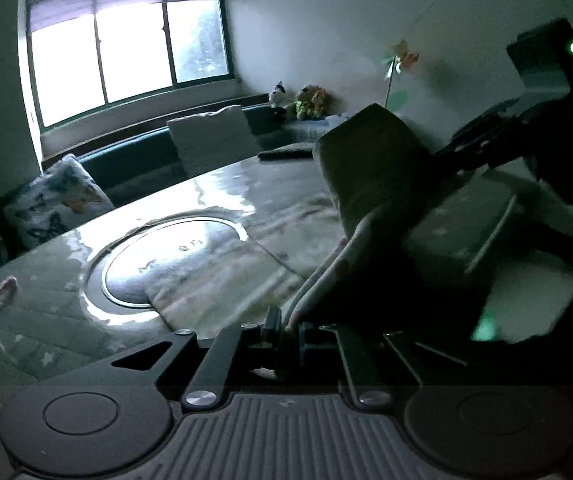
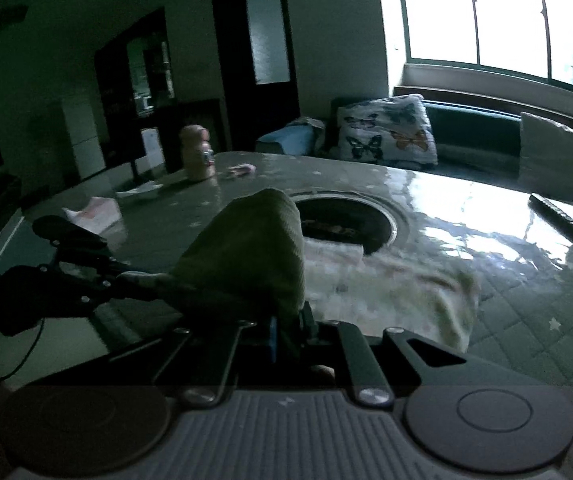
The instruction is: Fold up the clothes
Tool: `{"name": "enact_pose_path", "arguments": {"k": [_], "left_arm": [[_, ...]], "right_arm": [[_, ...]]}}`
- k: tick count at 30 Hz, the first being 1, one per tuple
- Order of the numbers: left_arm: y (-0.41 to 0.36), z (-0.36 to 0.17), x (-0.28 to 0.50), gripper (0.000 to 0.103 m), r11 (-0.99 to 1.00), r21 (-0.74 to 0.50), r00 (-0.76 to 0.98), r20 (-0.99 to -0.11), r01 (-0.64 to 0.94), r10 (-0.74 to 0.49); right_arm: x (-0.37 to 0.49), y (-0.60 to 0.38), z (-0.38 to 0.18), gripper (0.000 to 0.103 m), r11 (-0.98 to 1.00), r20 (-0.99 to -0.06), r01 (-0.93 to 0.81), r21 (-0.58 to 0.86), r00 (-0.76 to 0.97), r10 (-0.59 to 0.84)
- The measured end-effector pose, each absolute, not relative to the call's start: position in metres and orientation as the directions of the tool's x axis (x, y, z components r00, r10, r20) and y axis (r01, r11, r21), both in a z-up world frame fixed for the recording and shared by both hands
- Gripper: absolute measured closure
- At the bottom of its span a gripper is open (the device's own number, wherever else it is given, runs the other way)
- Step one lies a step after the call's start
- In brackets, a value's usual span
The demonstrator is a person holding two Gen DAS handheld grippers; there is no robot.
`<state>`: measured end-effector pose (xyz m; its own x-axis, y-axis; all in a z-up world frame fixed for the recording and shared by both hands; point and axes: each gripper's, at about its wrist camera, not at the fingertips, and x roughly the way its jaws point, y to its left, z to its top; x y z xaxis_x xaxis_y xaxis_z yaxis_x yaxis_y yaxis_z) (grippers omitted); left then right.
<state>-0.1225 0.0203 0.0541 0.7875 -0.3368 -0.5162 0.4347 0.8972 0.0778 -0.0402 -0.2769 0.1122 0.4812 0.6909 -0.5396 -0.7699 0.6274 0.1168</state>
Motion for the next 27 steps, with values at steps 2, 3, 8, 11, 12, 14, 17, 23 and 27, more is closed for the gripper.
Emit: {"name": "enact_pose_path", "arguments": {"k": [2, 3, 8, 11, 12, 14, 17, 23, 27], "left_arm": [[0.022, 0.061, -0.121, 0.094, 0.901, 0.048, 0.785, -0.513, 0.431, -0.348], [0.022, 0.063, -0.117, 0.094, 0.903, 0.045, 0.788, -0.508, 0.426, -0.347], [0.028, 0.064, -0.084, 0.094, 0.922, 0.021, 0.797, -0.51, 0.387, -0.323], [0.037, 0.062, -0.057, 0.094, 0.935, -0.022, 0.793, -0.523, 0.353, -0.311], [0.04, 0.061, -0.047, 0.094, 0.939, -0.04, 0.789, -0.53, 0.342, -0.31], [0.044, 0.058, -0.027, 0.094, 0.951, -0.056, 0.784, -0.552, 0.305, -0.284], [0.055, 0.044, 0.012, 0.094, 0.965, -0.101, 0.762, -0.595, 0.243, -0.255], [0.064, 0.01, 0.063, 0.094, 0.983, -0.116, 0.724, -0.665, 0.142, -0.183], [0.064, -0.008, 0.075, 0.093, 0.99, -0.11, 0.712, -0.687, 0.092, -0.143]], "right_arm": [[-0.048, -0.281, 0.123, 0.095, 0.618, -0.536, -0.778, 0.115, 0.475, 0.698], [-0.048, -0.281, 0.125, 0.095, 0.617, -0.534, -0.779, 0.11, 0.477, 0.698], [-0.019, -0.267, 0.127, 0.095, 0.629, -0.532, -0.772, 0.09, 0.497, 0.686], [0.008, -0.254, 0.126, 0.095, 0.631, -0.54, -0.772, 0.074, 0.501, 0.676], [0.017, -0.249, 0.125, 0.095, 0.631, -0.544, -0.773, 0.066, 0.502, 0.672], [0.039, -0.239, 0.121, 0.095, 0.633, -0.559, -0.773, 0.051, 0.503, 0.659], [0.071, -0.222, 0.108, 0.095, 0.639, -0.584, -0.768, 0.038, 0.502, 0.638], [0.117, -0.195, 0.067, 0.095, 0.681, -0.618, -0.73, 0.062, 0.508, 0.6], [0.135, -0.183, 0.027, 0.091, 0.73, -0.633, -0.678, 0.089, 0.527, 0.567]]}}
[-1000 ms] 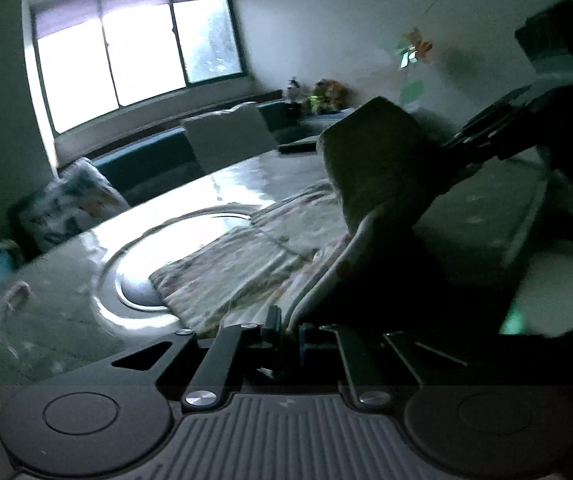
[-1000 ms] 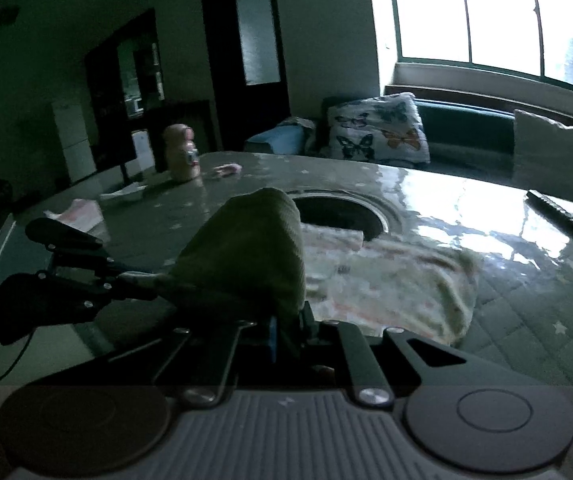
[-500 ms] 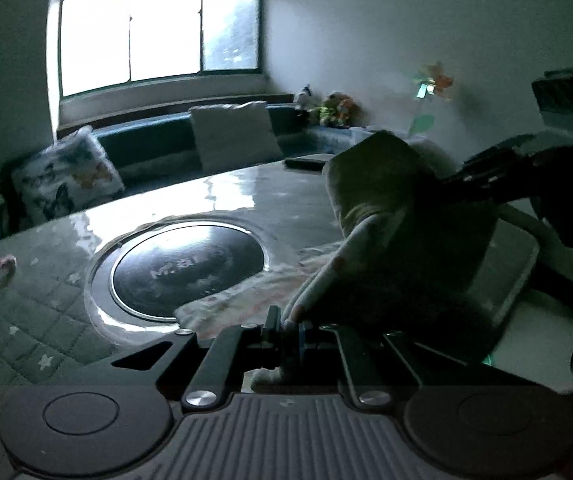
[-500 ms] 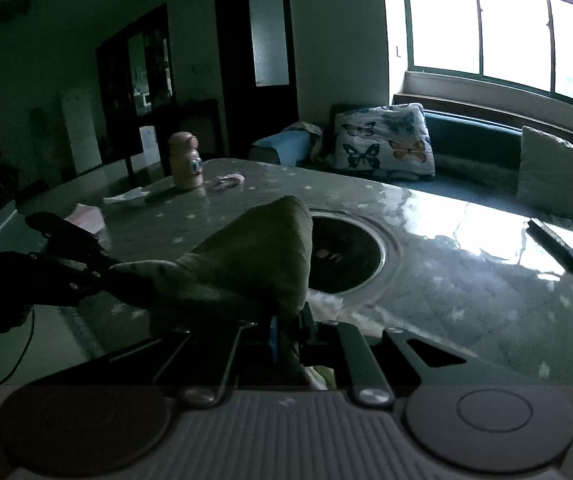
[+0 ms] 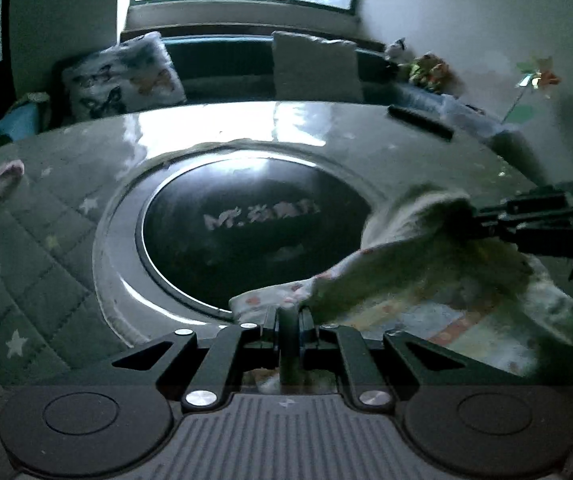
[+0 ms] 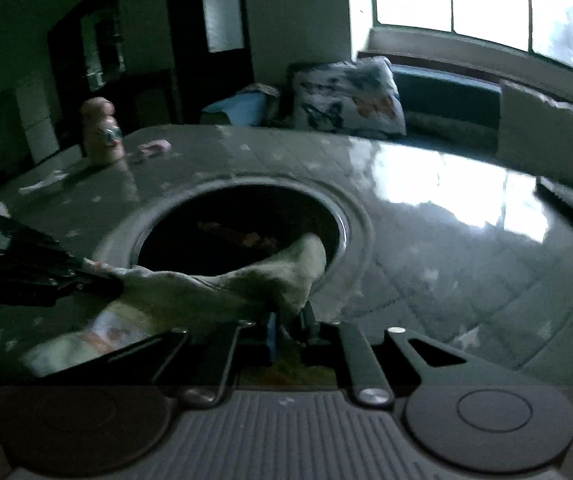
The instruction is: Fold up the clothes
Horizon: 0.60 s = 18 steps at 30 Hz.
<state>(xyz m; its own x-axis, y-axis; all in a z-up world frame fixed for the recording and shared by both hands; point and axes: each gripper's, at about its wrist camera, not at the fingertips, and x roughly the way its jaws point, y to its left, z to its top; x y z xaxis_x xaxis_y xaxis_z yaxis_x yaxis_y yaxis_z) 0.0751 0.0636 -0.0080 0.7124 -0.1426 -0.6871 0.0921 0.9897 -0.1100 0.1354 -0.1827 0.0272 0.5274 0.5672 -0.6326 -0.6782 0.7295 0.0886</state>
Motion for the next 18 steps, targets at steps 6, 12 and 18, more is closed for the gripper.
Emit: {"name": "enact_pose_path", "arguments": {"k": [6, 12, 18], "left_arm": [[0.061, -0.01, 0.074, 0.094, 0.993, -0.088, 0.728, -0.674, 0.084, -0.122], [0.053, -0.005, 0.071, 0.094, 0.997, -0.031, 0.759, -0.647, 0.075, -0.077], [0.051, -0.004, 0.074, 0.089, 0.999, -0.019, 0.747, -0.663, 0.047, -0.048]], "right_arm": [[0.129, -0.2, 0.014, 0.074, 0.774, -0.602, -0.626, 0.097, 0.583, 0.546], [0.105, -0.232, 0.015, 0.072, 0.811, -0.595, -0.581, 0.07, 0.628, 0.502], [0.106, -0.254, -0.002, 0.085, 0.862, -0.624, -0.5, 0.081, 0.649, 0.435]]}}
